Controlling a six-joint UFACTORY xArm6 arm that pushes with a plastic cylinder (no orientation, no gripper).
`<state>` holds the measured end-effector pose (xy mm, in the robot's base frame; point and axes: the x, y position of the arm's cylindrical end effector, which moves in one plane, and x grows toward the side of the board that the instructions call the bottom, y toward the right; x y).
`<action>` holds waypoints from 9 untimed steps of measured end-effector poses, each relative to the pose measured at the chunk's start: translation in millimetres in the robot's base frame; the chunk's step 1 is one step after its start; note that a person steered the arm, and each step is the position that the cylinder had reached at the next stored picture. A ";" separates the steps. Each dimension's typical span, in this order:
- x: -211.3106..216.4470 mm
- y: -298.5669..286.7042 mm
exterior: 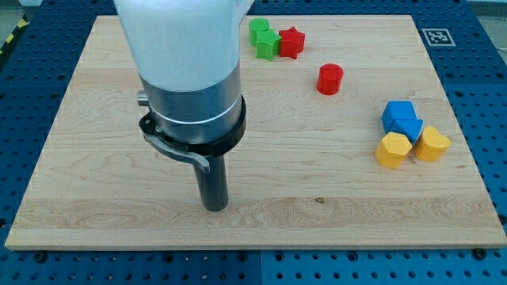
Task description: Move your arm towards red circle
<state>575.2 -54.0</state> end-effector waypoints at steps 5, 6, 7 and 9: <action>9.2 5.7; 9.1 13.9; 9.1 13.9; -31.2 69.6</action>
<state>544.0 15.6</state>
